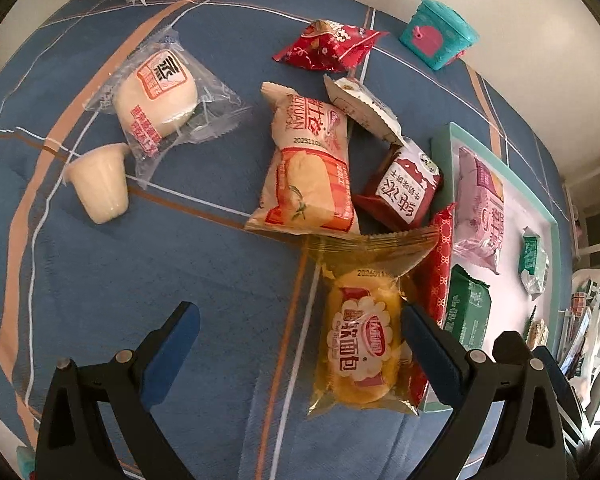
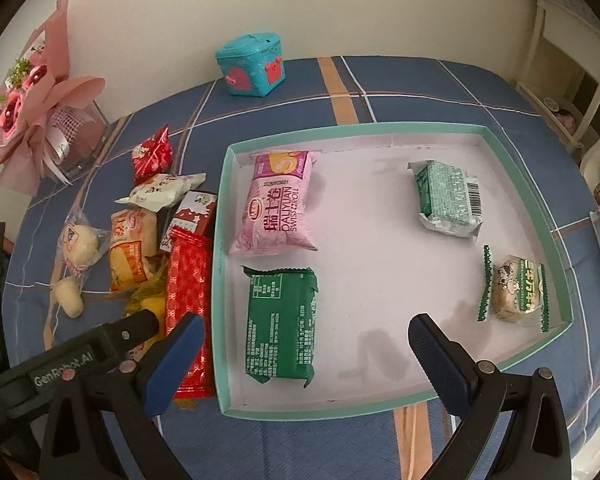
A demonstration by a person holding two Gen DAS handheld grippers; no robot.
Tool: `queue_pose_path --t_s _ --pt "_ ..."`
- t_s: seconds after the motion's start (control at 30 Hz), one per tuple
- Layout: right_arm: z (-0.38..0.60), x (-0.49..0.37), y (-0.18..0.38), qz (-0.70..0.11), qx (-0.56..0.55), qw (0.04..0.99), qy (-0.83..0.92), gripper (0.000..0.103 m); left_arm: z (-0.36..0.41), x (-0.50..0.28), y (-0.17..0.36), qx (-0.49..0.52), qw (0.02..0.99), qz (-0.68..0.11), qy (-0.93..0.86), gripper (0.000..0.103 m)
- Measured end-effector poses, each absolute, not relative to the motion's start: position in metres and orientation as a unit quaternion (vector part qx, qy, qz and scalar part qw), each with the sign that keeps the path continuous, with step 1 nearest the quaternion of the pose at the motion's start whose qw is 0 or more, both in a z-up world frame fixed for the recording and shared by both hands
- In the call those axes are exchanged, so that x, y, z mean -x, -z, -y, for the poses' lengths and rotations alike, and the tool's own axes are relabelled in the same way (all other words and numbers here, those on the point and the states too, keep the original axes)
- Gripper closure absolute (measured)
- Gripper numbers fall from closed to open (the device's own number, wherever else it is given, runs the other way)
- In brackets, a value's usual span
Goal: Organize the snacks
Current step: 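Withdraw both grippers from the tray toward the snack pile, then grasp the yellow bread pack with the left gripper while the right gripper grasps the red patterned pack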
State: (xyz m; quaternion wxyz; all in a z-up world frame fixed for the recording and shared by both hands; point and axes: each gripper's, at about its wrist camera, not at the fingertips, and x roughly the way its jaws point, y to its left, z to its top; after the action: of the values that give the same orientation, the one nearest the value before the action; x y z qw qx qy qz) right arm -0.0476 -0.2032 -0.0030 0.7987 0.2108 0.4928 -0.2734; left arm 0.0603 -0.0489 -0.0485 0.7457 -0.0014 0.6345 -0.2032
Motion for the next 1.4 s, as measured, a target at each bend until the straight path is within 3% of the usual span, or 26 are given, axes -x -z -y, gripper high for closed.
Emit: queue_pose_path --t_s 0.33,0.63,1.4 --pt "0.204 0.048 0.004 -0.493 -0.213 0.797 0.275 0.0 0.062 -0.057 0.077 0.011 0.724 -0.658 0.207 0.002" --pt "0.203 0.046 0.005 -0.498 -0.209 0.796 0.272 0.0 0.065 -0.058 0.068 -0.051 0.744 -0.639 0.188 0.002" --pt "0.165 0.019 0.015 -0.525 -0.165 0.803 0.229 0.0 -0.024 -0.082 0.068 -0.012 0.753 -0.649 0.109 0.002"
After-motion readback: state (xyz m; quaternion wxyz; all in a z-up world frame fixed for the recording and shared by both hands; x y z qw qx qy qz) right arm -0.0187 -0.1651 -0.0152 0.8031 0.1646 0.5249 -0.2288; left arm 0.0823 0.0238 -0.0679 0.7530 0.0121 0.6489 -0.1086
